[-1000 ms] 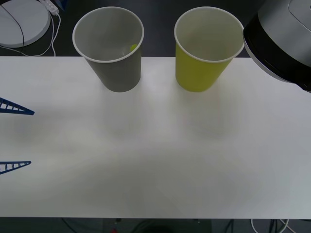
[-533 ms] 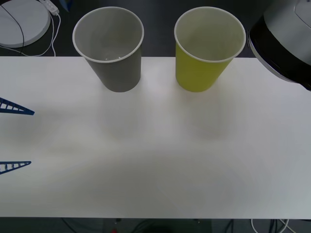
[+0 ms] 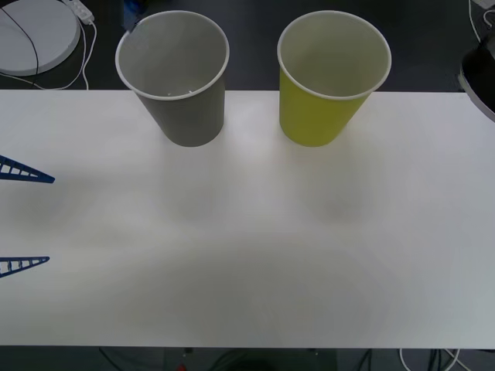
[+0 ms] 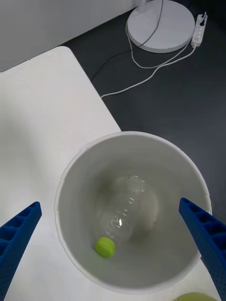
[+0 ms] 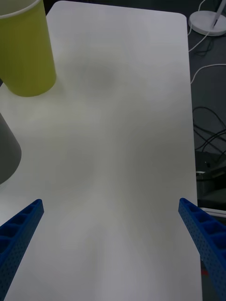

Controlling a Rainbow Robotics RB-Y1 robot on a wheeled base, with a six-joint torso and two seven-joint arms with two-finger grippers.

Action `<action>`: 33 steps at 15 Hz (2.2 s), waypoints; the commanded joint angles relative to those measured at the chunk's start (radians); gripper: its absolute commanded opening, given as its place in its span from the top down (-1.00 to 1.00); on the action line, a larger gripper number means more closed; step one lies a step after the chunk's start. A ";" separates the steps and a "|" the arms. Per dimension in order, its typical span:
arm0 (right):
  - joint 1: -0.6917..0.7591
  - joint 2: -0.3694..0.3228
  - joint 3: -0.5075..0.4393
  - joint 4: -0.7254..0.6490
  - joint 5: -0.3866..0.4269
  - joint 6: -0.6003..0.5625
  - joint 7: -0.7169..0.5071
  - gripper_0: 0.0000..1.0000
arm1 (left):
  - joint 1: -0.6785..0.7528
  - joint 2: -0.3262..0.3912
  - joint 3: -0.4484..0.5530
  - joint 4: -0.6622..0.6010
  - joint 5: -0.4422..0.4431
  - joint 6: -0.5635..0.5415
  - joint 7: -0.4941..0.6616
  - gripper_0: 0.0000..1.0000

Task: Put the can into the green bin and the plastic bottle into the gray bin

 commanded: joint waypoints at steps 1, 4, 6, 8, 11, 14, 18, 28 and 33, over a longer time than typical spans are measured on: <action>0.070 -0.079 -0.006 -0.134 -0.016 0.022 0.003 -1.00 | 0.000 0.000 0.000 0.000 0.000 0.000 0.000 -1.00; 0.149 -0.163 -0.023 -0.270 -0.034 0.054 0.028 -1.00 | 0.000 0.000 0.000 0.000 0.000 0.000 0.000 -1.00; 0.204 -0.211 -0.054 -0.341 -0.048 0.054 0.057 -1.00 | 0.000 0.000 0.000 0.000 0.000 0.000 0.000 -1.00; 0.257 -0.261 -0.083 -0.414 -0.068 0.058 0.088 -1.00 | 0.000 0.000 0.000 0.000 0.000 0.000 0.000 -1.00; 0.346 -0.355 -0.115 -0.534 -0.096 0.094 0.135 -1.00 | 0.000 0.000 0.000 0.000 0.000 0.000 0.000 -1.00; 0.432 -0.442 -0.115 -0.606 -0.192 0.167 0.231 -1.00 | 0.000 0.000 0.000 0.000 0.000 0.000 0.000 -1.00; 0.535 -0.564 -0.115 -0.724 -0.261 0.269 0.292 -1.00 | 0.000 0.000 0.000 0.000 0.000 0.000 0.000 -1.00; 0.787 -0.775 -0.197 -0.848 -0.599 0.333 0.698 -1.00 | 0.000 0.000 0.000 0.000 0.000 0.000 0.000 -1.00; 0.925 -0.854 -0.256 -0.876 -0.765 0.331 0.944 -1.00 | 0.000 0.000 0.000 0.000 0.000 0.000 0.000 -1.00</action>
